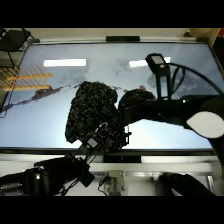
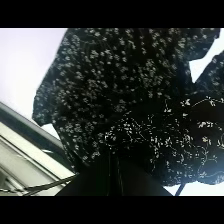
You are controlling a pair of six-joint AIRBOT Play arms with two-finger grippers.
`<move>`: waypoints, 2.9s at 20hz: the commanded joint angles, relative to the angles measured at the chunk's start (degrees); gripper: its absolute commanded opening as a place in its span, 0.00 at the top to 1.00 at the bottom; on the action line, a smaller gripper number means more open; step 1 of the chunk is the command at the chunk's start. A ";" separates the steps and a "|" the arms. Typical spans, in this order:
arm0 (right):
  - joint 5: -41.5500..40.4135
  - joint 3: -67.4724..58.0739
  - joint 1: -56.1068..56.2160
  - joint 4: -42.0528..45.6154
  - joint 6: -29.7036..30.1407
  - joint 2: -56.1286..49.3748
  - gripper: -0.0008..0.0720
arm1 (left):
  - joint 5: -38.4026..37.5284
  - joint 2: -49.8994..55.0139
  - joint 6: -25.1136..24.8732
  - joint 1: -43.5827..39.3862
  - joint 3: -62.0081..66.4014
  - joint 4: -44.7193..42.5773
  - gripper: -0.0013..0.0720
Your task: Fold the shirts.
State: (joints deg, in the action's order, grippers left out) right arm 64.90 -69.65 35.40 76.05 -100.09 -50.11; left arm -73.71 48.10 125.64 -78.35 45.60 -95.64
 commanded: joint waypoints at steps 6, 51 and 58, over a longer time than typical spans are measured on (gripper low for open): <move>-6.12 -0.04 0.85 -14.88 3.13 0.50 0.91 | 4.17 0.35 -9.73 8.33 0.48 -0.37 0.93; 21.14 -10.25 -31.39 -9.01 103.06 -23.82 0.26 | 8.70 3.39 -46.18 23.08 0.57 7.87 0.93; 23.78 -10.19 -31.23 -11.32 103.21 -26.43 0.27 | 10.97 3.41 -47.65 23.08 0.57 7.82 0.93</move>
State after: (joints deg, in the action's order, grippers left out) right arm 87.64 -79.88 4.05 65.91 3.05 -75.90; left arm -64.71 51.51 78.70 -55.27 46.13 -87.83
